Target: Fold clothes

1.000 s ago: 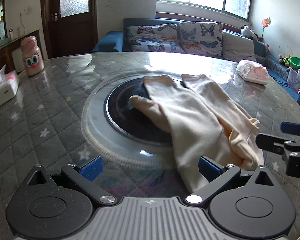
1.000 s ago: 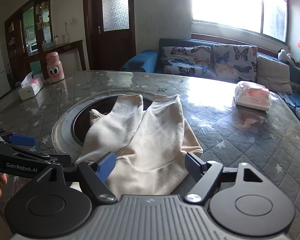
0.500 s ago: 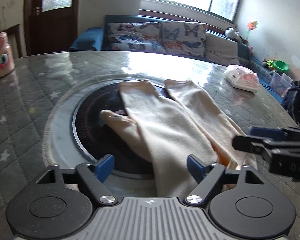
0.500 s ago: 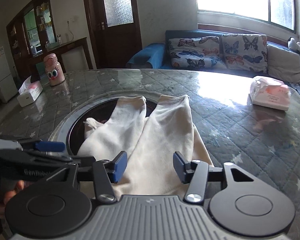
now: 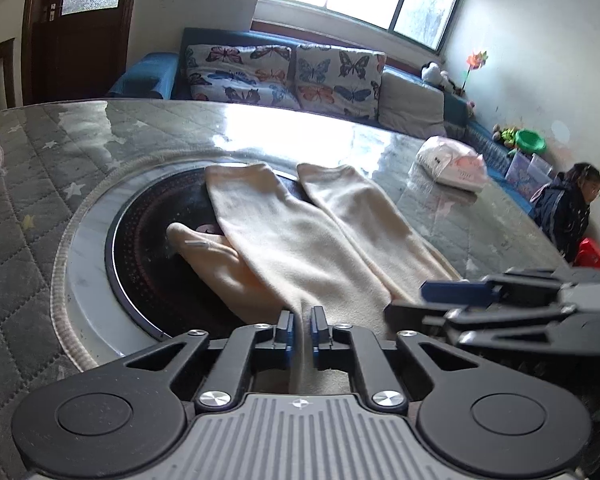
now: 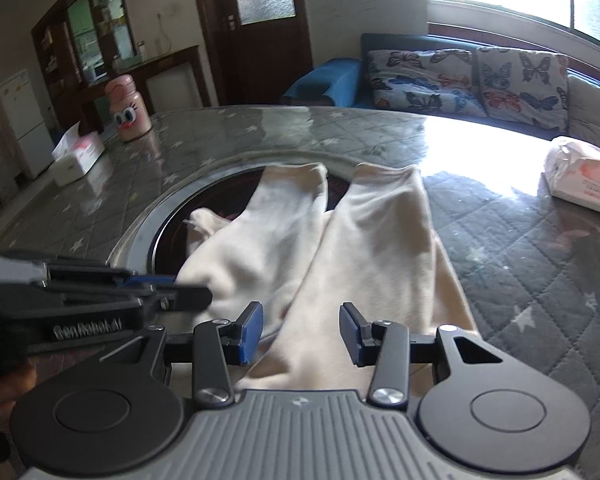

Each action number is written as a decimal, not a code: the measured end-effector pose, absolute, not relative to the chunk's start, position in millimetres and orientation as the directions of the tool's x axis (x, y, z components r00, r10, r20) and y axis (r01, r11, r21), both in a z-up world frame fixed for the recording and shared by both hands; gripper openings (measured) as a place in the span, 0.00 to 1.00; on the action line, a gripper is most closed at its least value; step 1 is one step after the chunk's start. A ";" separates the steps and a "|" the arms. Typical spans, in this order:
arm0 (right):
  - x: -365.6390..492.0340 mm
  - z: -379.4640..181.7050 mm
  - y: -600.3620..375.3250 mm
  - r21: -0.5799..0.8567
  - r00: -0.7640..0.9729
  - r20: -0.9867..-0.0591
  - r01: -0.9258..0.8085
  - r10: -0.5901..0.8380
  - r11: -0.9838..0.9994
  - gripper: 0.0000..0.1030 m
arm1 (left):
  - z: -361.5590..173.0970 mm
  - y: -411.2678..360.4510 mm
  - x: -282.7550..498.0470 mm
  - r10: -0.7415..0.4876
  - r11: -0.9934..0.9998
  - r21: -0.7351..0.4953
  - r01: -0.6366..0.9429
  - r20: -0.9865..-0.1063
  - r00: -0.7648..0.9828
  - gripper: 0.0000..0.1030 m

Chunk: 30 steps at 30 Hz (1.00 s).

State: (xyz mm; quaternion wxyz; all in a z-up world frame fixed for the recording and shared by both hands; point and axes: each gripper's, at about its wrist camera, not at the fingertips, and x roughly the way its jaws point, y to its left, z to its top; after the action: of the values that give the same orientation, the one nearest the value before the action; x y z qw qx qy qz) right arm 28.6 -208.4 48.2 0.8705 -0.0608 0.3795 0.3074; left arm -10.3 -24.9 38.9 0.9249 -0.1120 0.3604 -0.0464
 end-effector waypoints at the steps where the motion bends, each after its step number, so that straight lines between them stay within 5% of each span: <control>1: 26.9 47.6 -207.1 0.126 0.519 -0.700 -0.586 0.490 0.800 0.40 | 40.0 -24.6 -12.2 -0.159 0.973 -0.232 0.004 -0.653 0.741 0.04; 9: 23.0 42.6 -207.0 0.135 0.517 -0.704 -0.576 0.487 0.806 0.24 | 41.2 -22.2 -19.5 -0.144 0.974 -0.227 -0.011 -0.653 0.744 0.04; 12: 22.5 43.5 -209.6 0.134 0.525 -0.700 -0.569 0.485 0.811 0.18 | 41.5 -22.3 -19.4 -0.138 0.974 -0.224 -0.017 -0.656 0.742 0.16; 14: 22.0 46.3 -212.3 0.131 0.539 -0.690 -0.564 0.483 0.816 0.13 | 41.8 -22.0 -17.9 -0.131 0.974 -0.223 -0.026 -0.659 0.741 0.40; 17: 21.8 51.4 -216.9 0.129 0.557 -0.676 -0.554 0.481 0.823 0.08 | 39.9 -22.9 -14.7 -0.142 0.973 -0.231 -0.020 -0.662 0.736 0.47; 21: 21.6 53.3 -225.2 0.120 0.579 -0.670 -0.534 0.465 0.837 0.06 | 33.5 -23.3 -9.0 -0.171 0.966 -0.257 -0.011 -0.672 0.721 0.42; 23: 20.3 53.3 -229.4 0.110 0.590 -0.668 -0.525 0.454 0.844 0.05 | 30.7 -23.1 -6.9 -0.185 0.963 -0.271 -0.007 -0.674 0.715 0.20; 26: 18.1 55.1 -234.8 0.099 0.603 -0.663 -0.515 0.442 0.851 0.05 | 30.7 -20.1 -9.9 -0.195 0.957 -0.291 -0.009 -0.664 0.722 0.08; 30: 17.3 58.4 -232.4 0.100 0.606 -0.658 -0.519 0.448 0.849 0.05 | 38.9 -16.1 -18.6 -0.174 0.958 -0.285 -0.022 -0.642 0.747 0.03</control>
State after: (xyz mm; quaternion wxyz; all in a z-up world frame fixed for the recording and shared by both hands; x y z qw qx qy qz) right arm 17.3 -232.4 58.4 0.8946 -0.0508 0.3523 0.2702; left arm -18.6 -16.1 38.9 0.9242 -0.1383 0.3535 -0.0410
